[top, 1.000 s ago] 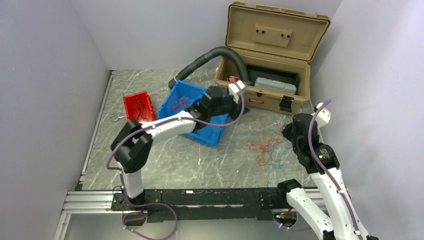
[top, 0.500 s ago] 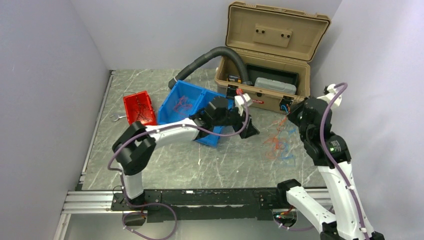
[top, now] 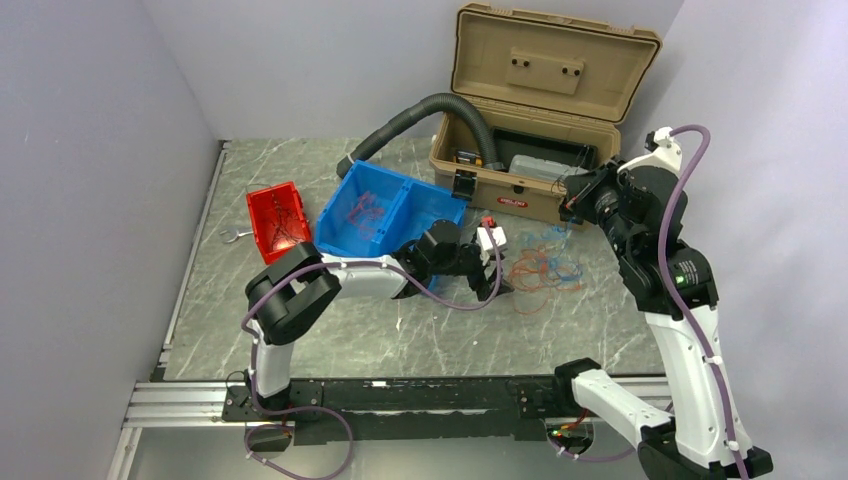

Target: Untangle the cables

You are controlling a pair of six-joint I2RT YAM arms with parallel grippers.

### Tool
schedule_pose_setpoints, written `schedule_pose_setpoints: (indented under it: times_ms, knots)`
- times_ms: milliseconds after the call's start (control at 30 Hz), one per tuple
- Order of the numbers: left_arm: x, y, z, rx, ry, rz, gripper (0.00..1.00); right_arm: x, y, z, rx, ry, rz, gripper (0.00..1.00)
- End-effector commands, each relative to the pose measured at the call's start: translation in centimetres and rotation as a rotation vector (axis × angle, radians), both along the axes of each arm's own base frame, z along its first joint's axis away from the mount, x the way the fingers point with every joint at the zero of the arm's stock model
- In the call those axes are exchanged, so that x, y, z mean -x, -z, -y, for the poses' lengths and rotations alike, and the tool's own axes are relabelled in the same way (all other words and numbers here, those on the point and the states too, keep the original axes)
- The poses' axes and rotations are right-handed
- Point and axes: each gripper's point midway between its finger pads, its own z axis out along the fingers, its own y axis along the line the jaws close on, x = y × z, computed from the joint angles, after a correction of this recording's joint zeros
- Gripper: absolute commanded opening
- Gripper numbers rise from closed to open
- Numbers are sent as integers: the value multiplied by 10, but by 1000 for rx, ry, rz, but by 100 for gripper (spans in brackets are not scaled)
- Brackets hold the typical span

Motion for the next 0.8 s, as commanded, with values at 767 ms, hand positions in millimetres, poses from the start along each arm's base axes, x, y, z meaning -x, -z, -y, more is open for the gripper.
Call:
schedule_pose_setpoints:
  times_ms: [767]
  knots:
    - [-26,75,35,-381,-235,-354,78,22,-66,43,-37,204,228,0]
